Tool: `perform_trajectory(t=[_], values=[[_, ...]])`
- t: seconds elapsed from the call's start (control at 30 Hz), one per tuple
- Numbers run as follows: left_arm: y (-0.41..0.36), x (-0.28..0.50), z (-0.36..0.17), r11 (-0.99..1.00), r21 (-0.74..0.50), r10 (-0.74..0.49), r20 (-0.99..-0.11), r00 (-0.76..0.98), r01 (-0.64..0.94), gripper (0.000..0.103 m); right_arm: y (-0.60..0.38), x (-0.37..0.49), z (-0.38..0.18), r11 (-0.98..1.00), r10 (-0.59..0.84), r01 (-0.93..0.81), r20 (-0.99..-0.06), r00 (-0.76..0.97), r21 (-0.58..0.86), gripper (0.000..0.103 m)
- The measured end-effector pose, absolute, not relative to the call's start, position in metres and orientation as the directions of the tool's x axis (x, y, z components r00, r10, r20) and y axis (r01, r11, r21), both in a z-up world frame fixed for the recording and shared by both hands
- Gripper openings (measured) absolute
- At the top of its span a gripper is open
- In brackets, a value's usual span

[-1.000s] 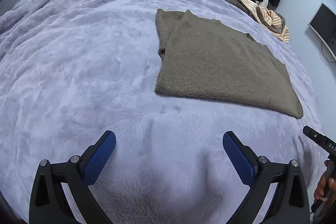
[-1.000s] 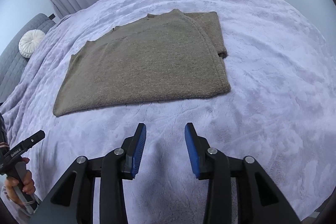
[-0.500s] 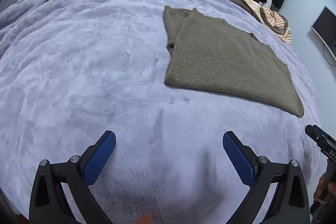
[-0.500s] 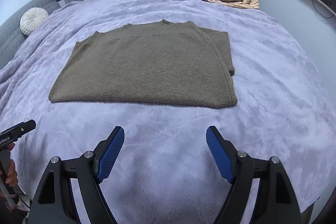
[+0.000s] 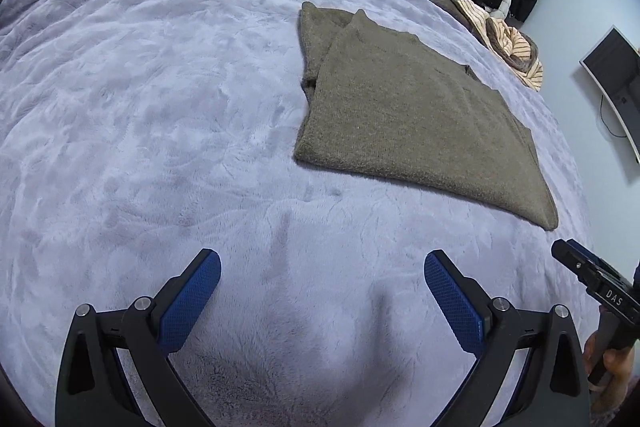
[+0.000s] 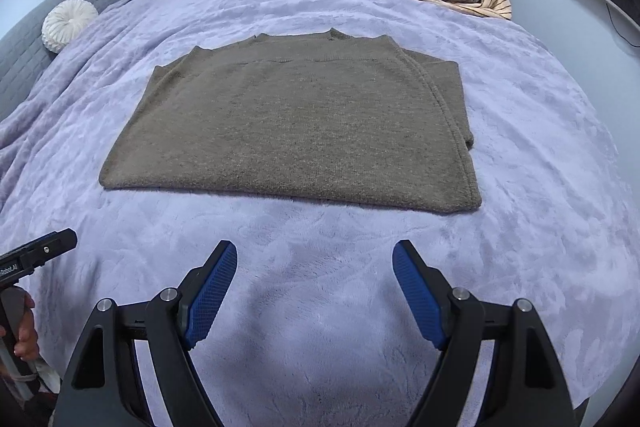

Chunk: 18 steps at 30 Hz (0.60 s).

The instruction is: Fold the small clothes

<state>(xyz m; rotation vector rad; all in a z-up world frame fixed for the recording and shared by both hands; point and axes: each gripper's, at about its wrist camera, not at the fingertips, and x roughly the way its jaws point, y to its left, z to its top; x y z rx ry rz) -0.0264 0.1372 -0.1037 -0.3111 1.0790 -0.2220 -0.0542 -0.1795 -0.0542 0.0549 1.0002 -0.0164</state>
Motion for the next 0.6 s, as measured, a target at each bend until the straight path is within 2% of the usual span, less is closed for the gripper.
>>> perform_trajectory(t=[0.17,0.3,0.47,0.6], values=[[0.141,-0.007,-0.099,0.931,-0.364,-0.331,-0.820,0.468,0.020,0.102,-0.176,-0.035,-0.055,0.988,0.114,0.026,-0.846,0.521,0.150,0.083],[0.143,0.007,-0.101,0.929,-0.371,-0.332,-0.819,0.467,0.010,0.102,-0.176,-0.017,-0.063,0.941,0.277,0.034,-0.823,0.495,0.337,0.083],[0.145,0.021,-0.107,0.923,-0.384,-0.343,-0.821,0.456,0.003,0.102,-0.175,0.002,-0.092,0.777,0.528,0.083,-0.719,0.452,0.624,0.083],[0.149,0.034,-0.110,0.913,-0.408,-0.362,-0.817,0.449,-0.007,0.102,-0.163,0.015,-0.116,0.653,0.641,0.118,-0.630,0.439,0.748,0.083]])
